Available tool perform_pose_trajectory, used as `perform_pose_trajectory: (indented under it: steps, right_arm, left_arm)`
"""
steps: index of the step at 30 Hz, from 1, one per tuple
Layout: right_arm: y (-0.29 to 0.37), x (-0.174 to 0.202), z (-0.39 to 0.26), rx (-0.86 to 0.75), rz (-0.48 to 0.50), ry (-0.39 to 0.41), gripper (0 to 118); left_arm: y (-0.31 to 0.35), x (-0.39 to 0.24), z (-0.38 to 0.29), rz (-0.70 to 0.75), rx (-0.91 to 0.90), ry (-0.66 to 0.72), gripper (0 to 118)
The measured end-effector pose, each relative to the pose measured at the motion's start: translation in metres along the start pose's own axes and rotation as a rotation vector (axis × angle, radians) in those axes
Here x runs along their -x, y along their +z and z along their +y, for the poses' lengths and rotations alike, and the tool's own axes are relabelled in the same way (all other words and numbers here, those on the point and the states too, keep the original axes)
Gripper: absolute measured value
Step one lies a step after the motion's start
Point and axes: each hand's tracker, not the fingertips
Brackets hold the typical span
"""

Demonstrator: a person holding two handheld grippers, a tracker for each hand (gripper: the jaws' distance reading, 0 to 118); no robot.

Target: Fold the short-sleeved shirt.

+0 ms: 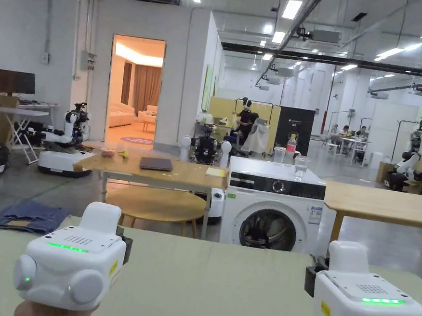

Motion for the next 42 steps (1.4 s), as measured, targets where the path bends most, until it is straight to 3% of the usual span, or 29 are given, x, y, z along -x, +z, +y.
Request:
perform_pose_trajectory:
  steps: [13,15,17,18,20,21,23,24,27,38,42]
  right_arm:
    - [-0.006,0.000,0.003,-0.021,0.006,0.017,0]
    - [-0.008,-0.002,-0.001,-0.009,0.006,0.011,6]
    - [-0.010,-0.001,-0.004,-0.006,0.011,0.006,28]
    - [-0.011,-0.001,-0.004,-0.006,0.010,0.009,49]
    - [-0.013,-0.001,-0.004,-0.005,0.011,0.008,77]
    - [-0.005,0.003,-0.002,-0.010,0.009,0.007,88]
    - [-0.004,0.003,-0.002,-0.028,0.002,-0.001,98]
    - [-0.002,0.002,-0.001,-0.043,-0.006,-0.006,106]
    - [-0.007,-0.004,-0.002,-0.055,0.007,-0.019,118]
    - [-0.002,0.000,0.002,-0.022,0.000,-0.043,118]
    - [-0.003,0.000,0.000,-0.025,0.002,0.000,118]
  left_arm:
    - [0.010,-0.004,0.003,-0.004,-0.004,-0.003,0]
    - [0.007,-0.003,0.002,-0.005,0.000,0.003,0]
    - [0.007,-0.003,0.002,0.002,0.003,0.003,16]
    - [0.004,-0.001,0.002,-0.002,0.007,0.003,25]
    - [0.003,-0.002,0.003,-0.011,0.014,0.003,42]
    - [0.002,-0.002,0.003,-0.015,0.017,0.005,62]
    - [0.001,-0.003,0.003,-0.019,0.016,0.008,103]
    - [0.001,-0.004,0.003,-0.017,0.007,0.004,116]
    - [0.003,-0.006,0.004,-0.012,-0.069,-0.024,117]
    - [0.002,-0.010,0.010,-0.041,-0.057,0.019,117]
    - [0.004,-0.012,0.011,-0.046,-0.054,0.036,117]
